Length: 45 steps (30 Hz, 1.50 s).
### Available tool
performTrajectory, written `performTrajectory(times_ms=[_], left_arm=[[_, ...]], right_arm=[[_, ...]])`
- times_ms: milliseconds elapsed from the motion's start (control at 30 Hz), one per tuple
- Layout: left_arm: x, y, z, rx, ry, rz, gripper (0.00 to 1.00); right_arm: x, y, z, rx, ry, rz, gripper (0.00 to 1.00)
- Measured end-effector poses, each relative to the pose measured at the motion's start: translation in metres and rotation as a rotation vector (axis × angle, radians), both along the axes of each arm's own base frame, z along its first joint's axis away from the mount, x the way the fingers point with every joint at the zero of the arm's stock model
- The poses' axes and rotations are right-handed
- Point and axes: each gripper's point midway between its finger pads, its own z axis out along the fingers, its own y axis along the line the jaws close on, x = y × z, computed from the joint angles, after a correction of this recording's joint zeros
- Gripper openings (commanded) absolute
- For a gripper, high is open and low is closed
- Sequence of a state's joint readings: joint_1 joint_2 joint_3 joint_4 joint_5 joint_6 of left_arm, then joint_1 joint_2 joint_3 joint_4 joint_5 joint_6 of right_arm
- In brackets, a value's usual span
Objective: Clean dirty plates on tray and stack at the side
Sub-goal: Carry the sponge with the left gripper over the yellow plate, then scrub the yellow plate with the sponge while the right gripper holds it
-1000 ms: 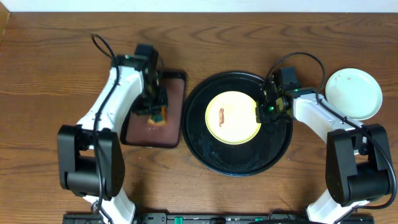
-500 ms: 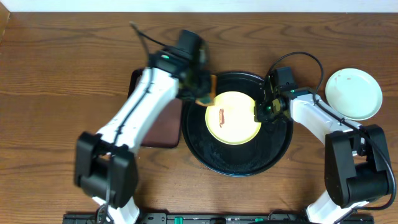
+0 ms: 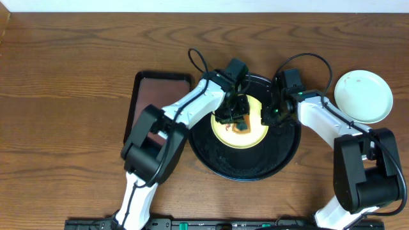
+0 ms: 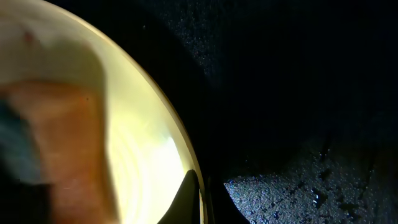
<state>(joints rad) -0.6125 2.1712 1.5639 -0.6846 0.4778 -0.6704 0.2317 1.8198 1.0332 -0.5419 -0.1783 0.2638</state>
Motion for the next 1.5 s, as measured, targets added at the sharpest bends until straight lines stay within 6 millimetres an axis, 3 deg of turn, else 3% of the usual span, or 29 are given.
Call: performTrajectory(times_ms=[167, 533, 767, 933, 1167, 1500], left_arm=[[-0.001, 0.01, -0.007, 0.006, 0.076, 0.009, 0.07], [-0.002, 0.082, -0.008, 0.372, 0.025, -0.009, 0.07], [0.005, 0.091, -0.005, 0.484, -0.058, -0.043, 0.08], [0.019, 0.08, -0.007, 0.409, -0.093, -0.018, 0.07], [0.049, 0.047, -0.003, 0.188, -0.152, 0.022, 0.07], [0.041, -0.009, 0.0, 0.04, -0.187, -0.036, 0.08]], right_arm=[[-0.001, 0.0, 0.0, -0.012, 0.0, 0.003, 0.01], [-0.002, 0.0, 0.0, -0.013, 0.006, 0.002, 0.01], [-0.006, 0.005, 0.0, 0.008, 0.026, 0.005, 0.01], [-0.009, 0.005, 0.0, 0.006, 0.035, 0.002, 0.01], [-0.01, 0.003, 0.0, -0.002, 0.039, -0.003, 0.01], [-0.009, 0.003, 0.0, -0.004, 0.035, 0.0, 0.01]])
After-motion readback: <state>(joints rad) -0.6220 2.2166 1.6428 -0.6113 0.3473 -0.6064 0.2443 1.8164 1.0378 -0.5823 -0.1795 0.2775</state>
